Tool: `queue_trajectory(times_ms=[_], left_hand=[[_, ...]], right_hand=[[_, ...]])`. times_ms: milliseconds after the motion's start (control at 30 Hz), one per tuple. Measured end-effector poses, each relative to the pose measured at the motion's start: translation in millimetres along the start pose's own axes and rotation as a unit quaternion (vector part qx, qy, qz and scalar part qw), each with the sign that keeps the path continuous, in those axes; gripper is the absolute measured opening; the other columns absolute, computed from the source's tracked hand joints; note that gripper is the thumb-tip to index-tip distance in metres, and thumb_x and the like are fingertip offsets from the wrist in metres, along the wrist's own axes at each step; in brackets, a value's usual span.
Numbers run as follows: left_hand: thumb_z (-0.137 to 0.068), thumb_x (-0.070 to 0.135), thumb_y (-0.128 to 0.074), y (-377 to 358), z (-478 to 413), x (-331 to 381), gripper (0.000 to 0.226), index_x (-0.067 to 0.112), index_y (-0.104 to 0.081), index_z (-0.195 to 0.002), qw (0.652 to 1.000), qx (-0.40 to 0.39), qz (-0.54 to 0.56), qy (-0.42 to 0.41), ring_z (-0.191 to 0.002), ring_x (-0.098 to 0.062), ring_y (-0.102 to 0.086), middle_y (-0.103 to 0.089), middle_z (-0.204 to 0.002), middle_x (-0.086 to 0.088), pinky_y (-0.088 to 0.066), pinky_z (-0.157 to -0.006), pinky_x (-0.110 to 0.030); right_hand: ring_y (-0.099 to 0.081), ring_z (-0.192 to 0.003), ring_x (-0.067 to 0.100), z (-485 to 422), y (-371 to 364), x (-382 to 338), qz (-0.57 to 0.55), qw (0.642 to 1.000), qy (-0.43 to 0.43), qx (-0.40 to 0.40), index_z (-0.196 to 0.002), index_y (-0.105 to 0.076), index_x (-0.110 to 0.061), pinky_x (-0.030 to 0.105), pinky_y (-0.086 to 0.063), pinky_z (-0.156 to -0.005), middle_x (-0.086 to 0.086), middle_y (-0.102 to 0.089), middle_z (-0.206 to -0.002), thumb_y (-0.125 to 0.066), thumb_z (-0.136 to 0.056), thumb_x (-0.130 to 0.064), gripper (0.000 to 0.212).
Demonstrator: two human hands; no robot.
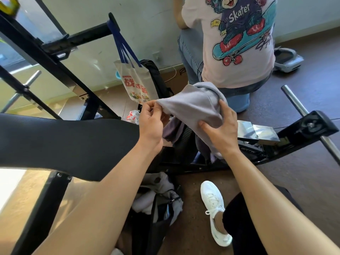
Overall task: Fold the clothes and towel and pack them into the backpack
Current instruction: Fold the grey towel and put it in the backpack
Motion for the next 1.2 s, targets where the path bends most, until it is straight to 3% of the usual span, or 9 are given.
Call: queue_trajectory(times_ms=[133,367,467,600,767,833,900,1033,1200], left_hand=[[-0.11,0.015,-0.043,21,12,-12,0.018,0.013,-0.055,-0.097,0.994,0.046,0.088,0.044,-0.086,-0.017,-0.067,-0.066,-0.097,-0.008,-0.058,-0.074,-0.027],[-0.111,0.022,-0.038,59,25,-21,0.021,0.013,-0.053,-0.124,0.962,0.131,0.211,0.116,-0.108,-0.029,-0.067,-0.067,-0.115,-0.01,-0.059,-0.085,-0.046],[-0.111,0.024,-0.036,55,29,-23,0.031,0.008,-0.056,-0.129,0.965,0.099,0.186,0.156,-0.11,-0.032,-0.069,-0.07,-0.12,-0.015,-0.058,-0.093,-0.053],[-0.107,0.022,-0.041,44,26,-20,0.035,0.003,-0.061,-0.129,0.975,0.094,0.133,0.151,-0.108,-0.028,-0.069,-0.071,-0.117,-0.014,-0.061,-0.077,-0.038],[-0.083,0.051,-0.06,39,29,-14,0.043,0.017,-0.069,-0.109,0.997,-0.016,-0.079,0.007,-0.091,-0.009,-0.061,-0.064,-0.093,0.007,-0.049,-0.084,-0.025],[-0.075,0.053,-0.069,34,34,-18,0.053,0.023,-0.066,-0.118,0.97,-0.1,-0.216,-0.055,-0.078,-0.003,-0.058,-0.061,-0.084,0.011,-0.048,-0.074,-0.017],[-0.074,0.052,-0.074,29,34,-24,0.053,0.032,-0.065,-0.123,0.962,-0.137,-0.234,-0.04,-0.088,-0.004,-0.064,-0.067,-0.092,0.01,-0.05,-0.079,-0.017],[-0.084,0.052,-0.075,15,23,-38,0.06,0.022,-0.062,-0.134,0.98,-0.162,-0.087,0.076,-0.118,-0.031,-0.066,-0.07,-0.124,-0.01,-0.053,-0.101,-0.046],[-0.099,0.021,-0.063,6,7,-47,0.013,0.011,-0.068,-0.106,0.988,-0.013,-0.119,0.096,-0.096,-0.027,-0.066,-0.071,-0.099,-0.01,-0.055,-0.085,-0.04]], right_hand=[[-0.04,-0.135,0.012,4,3,-4,-0.056,0.998,-0.019,-0.02,-0.149,-0.042,-0.037,0.043,-0.038,-0.117,-0.006,-0.038,-0.144,-0.069,-0.08,-0.013,0.078],[-0.048,-0.132,0.016,0,0,-1,-0.068,0.996,-0.062,-0.005,-0.149,-0.042,-0.03,0.038,-0.041,-0.114,-0.002,-0.046,-0.145,-0.07,-0.085,-0.035,0.07],[-0.044,-0.121,0.013,1,-4,-3,-0.013,0.998,-0.06,0.025,-0.151,-0.038,-0.019,0.024,-0.036,-0.103,0.006,-0.045,-0.14,-0.073,-0.09,-0.027,0.071],[-0.056,-0.111,0.016,2,-1,-3,-0.015,0.995,-0.058,0.083,-0.138,-0.051,-0.016,0.033,-0.047,-0.102,0.004,-0.058,-0.126,-0.074,-0.089,-0.026,0.054],[-0.061,-0.089,0.014,9,7,-10,0.014,0.987,0.048,0.153,-0.111,-0.065,-0.016,0.036,-0.054,-0.086,-0.005,-0.065,-0.098,-0.07,-0.091,-0.018,0.021],[-0.058,-0.088,0.006,15,2,-20,0.011,0.982,0.147,0.114,-0.108,-0.069,-0.012,0.021,-0.05,-0.083,-0.002,-0.065,-0.098,-0.072,-0.09,-0.013,0.018],[-0.057,-0.095,-0.002,24,-10,-27,-0.012,0.974,0.226,0.004,-0.11,-0.073,-0.007,0.012,-0.047,-0.087,0.0,-0.063,-0.103,-0.074,-0.089,-0.008,0.021],[-0.058,-0.115,0.012,37,-28,-31,0.007,0.957,0.236,-0.167,-0.114,-0.077,-0.018,0.031,-0.05,-0.1,-0.006,-0.069,-0.121,-0.077,-0.087,-0.015,0.027],[-0.048,-0.122,0.014,23,-18,-24,0.062,0.97,0.218,-0.083,-0.115,-0.076,-0.025,0.032,-0.037,-0.107,-0.012,-0.064,-0.129,-0.063,-0.084,-0.029,0.034]])
Point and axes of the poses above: each hand's wrist, its own z-axis away from the middle knuckle, its own y-axis out of the back of the hand, x = y × z, the point moved 2 cm from there along -z, towards the middle knuckle
